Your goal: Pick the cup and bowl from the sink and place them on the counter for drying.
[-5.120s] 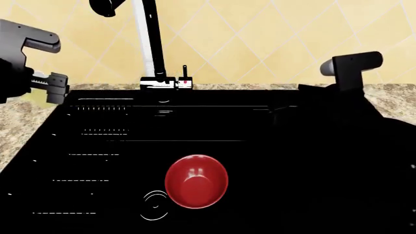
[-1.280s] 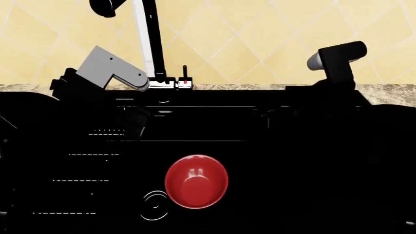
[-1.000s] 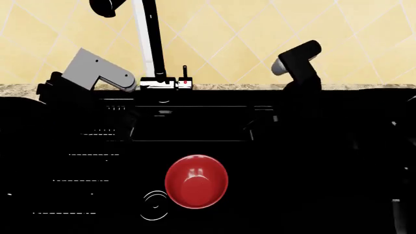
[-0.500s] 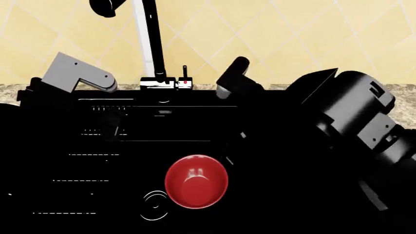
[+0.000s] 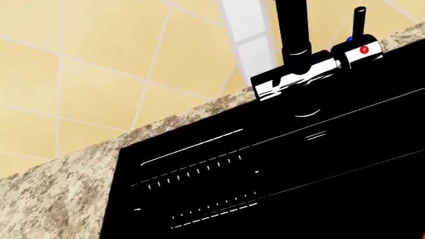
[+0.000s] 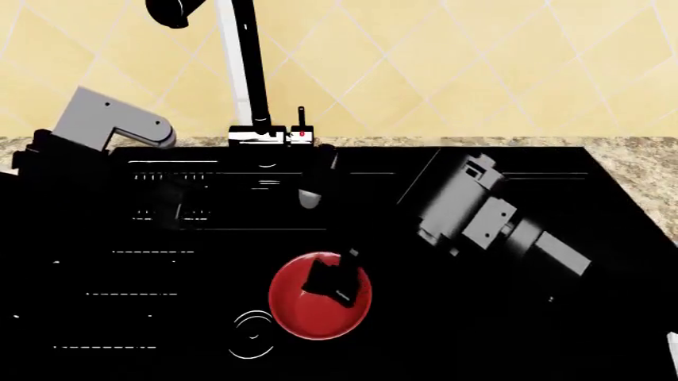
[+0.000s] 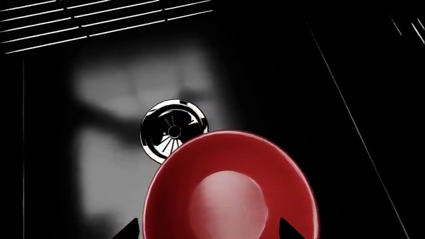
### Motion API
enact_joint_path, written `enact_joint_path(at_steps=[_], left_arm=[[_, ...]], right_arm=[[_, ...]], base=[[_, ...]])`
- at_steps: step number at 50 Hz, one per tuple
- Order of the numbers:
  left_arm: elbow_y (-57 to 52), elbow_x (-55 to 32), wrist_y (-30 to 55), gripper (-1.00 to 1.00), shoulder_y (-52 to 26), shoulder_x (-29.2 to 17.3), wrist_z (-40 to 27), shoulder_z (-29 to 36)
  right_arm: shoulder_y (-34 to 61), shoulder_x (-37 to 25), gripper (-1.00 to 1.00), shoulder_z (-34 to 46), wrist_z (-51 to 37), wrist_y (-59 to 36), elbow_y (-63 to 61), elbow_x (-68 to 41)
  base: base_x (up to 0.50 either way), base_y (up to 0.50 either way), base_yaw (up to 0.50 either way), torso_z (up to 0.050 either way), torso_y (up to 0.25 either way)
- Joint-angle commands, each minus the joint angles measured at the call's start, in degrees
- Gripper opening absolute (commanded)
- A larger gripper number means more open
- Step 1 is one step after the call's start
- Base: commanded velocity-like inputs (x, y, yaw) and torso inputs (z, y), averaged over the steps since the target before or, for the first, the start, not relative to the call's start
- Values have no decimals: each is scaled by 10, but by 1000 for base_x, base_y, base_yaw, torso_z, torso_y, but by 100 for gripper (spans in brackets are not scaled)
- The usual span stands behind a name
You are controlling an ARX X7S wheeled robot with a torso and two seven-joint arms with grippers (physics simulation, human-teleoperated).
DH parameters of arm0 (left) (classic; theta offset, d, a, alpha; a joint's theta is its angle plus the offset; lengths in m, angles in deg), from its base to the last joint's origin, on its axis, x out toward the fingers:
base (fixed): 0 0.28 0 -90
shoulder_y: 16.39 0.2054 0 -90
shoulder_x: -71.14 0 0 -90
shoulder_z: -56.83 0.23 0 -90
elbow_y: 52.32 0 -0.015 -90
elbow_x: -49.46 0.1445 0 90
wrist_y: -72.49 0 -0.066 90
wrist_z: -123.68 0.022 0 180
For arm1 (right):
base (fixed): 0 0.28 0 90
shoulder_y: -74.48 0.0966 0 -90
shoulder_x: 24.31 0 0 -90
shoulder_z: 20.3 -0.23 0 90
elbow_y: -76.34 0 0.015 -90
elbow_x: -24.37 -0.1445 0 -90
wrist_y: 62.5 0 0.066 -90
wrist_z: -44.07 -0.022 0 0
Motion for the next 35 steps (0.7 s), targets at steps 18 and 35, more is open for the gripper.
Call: enact_joint_path(at_steps=[18, 35], left_arm=[[-9, -15, 2, 100, 13, -3, -21, -10], [-5, -17, -18, 100, 29, -14, -14, -6]], right_arm=[[-50, 77, 100, 27, 30, 59, 122, 10], [-73, 106, 100, 51, 50, 76, 177, 1]], base=[[0, 0, 0, 0, 0], [0, 0, 0, 0, 0]])
